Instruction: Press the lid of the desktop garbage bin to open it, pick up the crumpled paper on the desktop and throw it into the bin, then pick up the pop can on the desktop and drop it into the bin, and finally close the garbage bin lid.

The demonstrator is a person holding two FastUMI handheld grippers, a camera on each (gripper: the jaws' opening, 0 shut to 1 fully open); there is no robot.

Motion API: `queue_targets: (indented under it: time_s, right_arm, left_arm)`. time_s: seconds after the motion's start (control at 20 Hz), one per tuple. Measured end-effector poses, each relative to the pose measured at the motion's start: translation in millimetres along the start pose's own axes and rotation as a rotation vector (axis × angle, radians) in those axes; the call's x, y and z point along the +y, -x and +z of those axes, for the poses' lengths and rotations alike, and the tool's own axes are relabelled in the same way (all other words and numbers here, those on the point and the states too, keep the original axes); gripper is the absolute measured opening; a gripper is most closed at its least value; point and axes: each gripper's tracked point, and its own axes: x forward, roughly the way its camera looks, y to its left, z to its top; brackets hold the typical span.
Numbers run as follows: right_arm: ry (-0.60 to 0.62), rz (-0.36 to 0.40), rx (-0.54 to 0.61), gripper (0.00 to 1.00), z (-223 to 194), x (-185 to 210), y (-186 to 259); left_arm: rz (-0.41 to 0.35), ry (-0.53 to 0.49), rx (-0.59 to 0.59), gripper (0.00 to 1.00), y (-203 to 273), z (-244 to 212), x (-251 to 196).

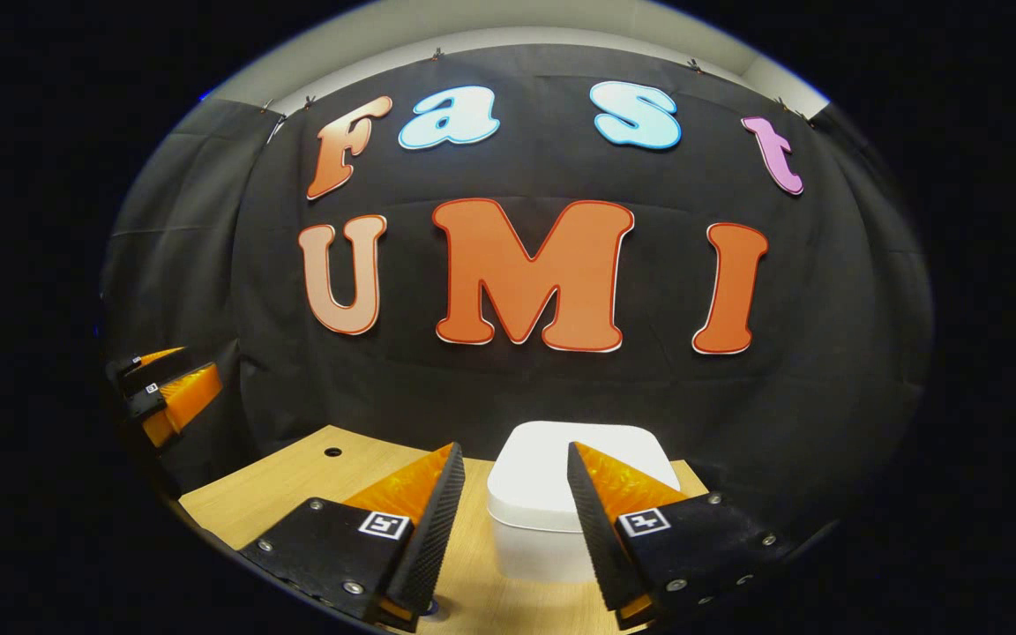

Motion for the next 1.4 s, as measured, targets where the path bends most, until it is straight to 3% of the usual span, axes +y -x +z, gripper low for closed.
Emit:
queue_targets:
  time_s: [0.05, 0.2, 0.3, 0.5, 0.75, 0.95, 1.4]
  right_arm:
    - [-0.001, -0.014, 0.008, 0.68, 0, -5, -2]
    - [-0.009, -0.024, 0.038, 0.37, -5, -13, -12]
    - [-0.004, -0.040, 0.044, 0.23, -6, -20, -17]
    - [-0.024, -0.058, 0.053, 0.08, -9, -31, -31]
    - [-0.038, -0.080, 0.077, 0.08, -15, -48, -50]
    - [-0.059, -0.079, 0.109, 0.02, -24, -57, -67]
    - [0.009, -0.047, 0.147, 0.01, -48, -58, -93]
  left_arm:
    - [0.004, -0.002, 0.003, 1.00, 0, -1, 0]
    - [0.019, -0.001, 0.016, 1.00, -2, -4, 4]
    - [0.032, -0.003, 0.018, 1.00, -2, -3, 6]
    - [0.053, -0.011, 0.027, 1.00, 1, -7, 9]
    - [0.084, -0.020, 0.037, 0.99, 10, -12, 17]
    - [0.113, -0.026, 0.045, 1.00, 9, -14, 22]
    - [0.147, -0.036, 0.062, 1.00, 3, -17, 20]
